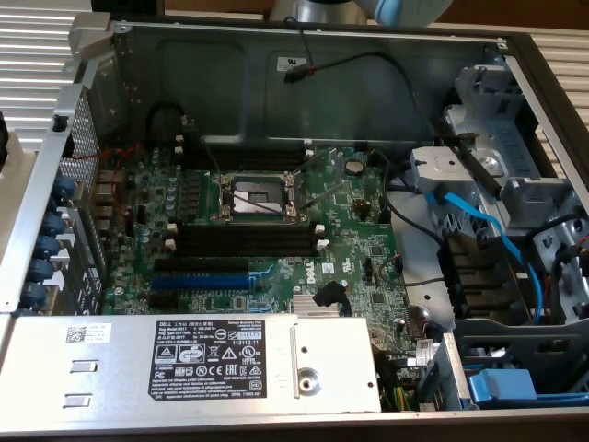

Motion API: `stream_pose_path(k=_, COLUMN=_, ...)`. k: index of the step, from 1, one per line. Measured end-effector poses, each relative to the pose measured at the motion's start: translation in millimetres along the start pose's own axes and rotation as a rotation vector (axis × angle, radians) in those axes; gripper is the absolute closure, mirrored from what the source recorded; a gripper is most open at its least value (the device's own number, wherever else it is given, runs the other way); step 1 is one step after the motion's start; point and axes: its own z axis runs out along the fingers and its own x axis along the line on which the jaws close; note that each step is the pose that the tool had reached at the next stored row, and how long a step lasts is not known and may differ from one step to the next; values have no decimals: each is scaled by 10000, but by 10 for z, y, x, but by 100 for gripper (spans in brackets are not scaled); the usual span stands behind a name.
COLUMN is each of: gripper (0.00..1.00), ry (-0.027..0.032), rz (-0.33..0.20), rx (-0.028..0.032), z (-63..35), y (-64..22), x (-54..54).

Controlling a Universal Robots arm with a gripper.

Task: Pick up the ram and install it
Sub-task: 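Pick up the ram and move it above insertion slot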

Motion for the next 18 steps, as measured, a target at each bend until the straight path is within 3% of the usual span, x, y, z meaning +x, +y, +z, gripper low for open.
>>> stream_pose_path(k=18, gripper=89, ry=-16, rz=2, rx=-3, z=333, y=-11, x=71)
